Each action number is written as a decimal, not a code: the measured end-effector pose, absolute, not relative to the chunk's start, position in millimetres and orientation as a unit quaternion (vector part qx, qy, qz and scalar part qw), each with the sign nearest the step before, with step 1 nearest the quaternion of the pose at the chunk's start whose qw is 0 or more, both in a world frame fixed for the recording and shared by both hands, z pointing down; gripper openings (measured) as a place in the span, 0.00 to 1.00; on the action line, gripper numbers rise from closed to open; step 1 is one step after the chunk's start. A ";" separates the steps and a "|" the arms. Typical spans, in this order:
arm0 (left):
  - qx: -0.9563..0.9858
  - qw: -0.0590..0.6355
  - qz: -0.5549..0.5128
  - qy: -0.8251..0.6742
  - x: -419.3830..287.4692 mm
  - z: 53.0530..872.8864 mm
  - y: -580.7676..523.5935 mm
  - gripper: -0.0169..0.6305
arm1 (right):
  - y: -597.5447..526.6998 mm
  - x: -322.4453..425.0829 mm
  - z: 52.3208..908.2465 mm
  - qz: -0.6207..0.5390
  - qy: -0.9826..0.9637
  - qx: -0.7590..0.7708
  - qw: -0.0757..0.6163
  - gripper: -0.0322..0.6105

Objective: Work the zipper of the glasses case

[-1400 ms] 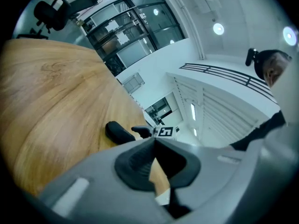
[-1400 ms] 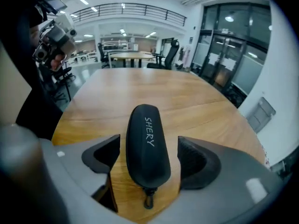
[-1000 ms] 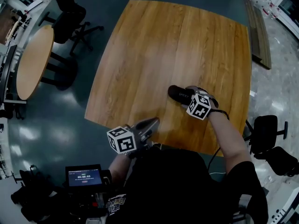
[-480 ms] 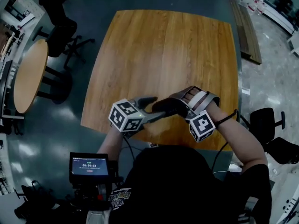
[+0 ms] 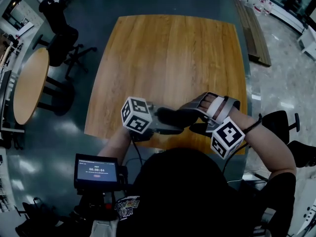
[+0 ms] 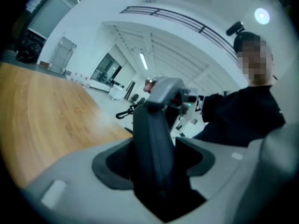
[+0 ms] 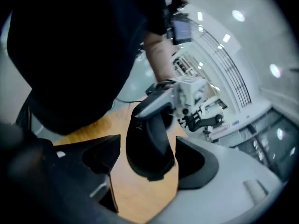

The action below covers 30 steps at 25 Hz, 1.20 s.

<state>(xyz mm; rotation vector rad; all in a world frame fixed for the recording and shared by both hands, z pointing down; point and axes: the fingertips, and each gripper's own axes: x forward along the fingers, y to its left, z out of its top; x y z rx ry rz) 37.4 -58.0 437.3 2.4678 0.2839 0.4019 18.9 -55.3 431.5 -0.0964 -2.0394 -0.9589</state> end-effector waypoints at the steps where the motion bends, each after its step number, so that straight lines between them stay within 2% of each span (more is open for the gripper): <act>1: 0.937 0.307 0.127 0.109 33.1 429.2 -59.2 0.45 | -59.2 26.4 413.4 -0.331 -0.850 -0.020 0.409 0.63; 2: 0.940 0.301 0.112 0.111 28.5 422.5 -59.5 0.45 | -62.6 33.5 394.8 -0.271 -0.883 -0.007 0.382 0.60; 4: 0.951 0.264 0.114 0.113 21.5 414.4 -57.1 0.45 | -65.6 42.8 361.0 -0.149 -0.940 -0.012 0.306 0.48; 6: 0.962 0.201 0.150 0.109 18.4 413.6 -52.2 0.45 | -68.7 48.0 338.5 -0.016 -0.972 -0.025 0.232 0.42; 7: 0.964 0.167 0.175 0.106 17.8 415.0 -49.8 0.45 | -71.7 51.8 335.2 0.037 -0.975 -0.030 0.218 0.37; 8: 0.965 0.135 0.200 0.104 17.4 417.0 -47.7 0.45 | -74.0 54.4 335.5 0.072 -0.973 -0.036 0.216 0.34; 11: 0.957 0.050 0.269 0.097 15.6 427.5 -44.5 0.45 | -71.5 52.3 348.7 0.135 -0.962 -0.068 0.227 0.33; 14: 0.944 0.000 0.315 0.099 15.5 437.7 -39.1 0.45 | -67.8 47.1 371.2 0.198 -0.947 -0.083 0.239 0.33; 19: 0.929 -0.022 0.353 0.109 12.6 449.2 -38.1 0.45 | -61.6 32.4 398.2 0.243 -0.925 -0.116 0.270 0.33; 23: 0.919 -0.041 0.373 0.119 10.9 457.8 -38.8 0.45 | -58.9 29.6 411.2 0.219 -0.914 -0.140 0.312 0.31; 26: 0.921 -0.041 0.369 0.117 11.2 457.9 -38.3 0.44 | -58.3 31.9 408.8 0.208 -0.916 -0.143 0.312 0.28; 30: 0.918 -0.066 0.376 0.106 11.3 459.6 -37.5 0.44 | -52.5 35.5 397.8 0.219 -0.920 -0.151 0.287 0.17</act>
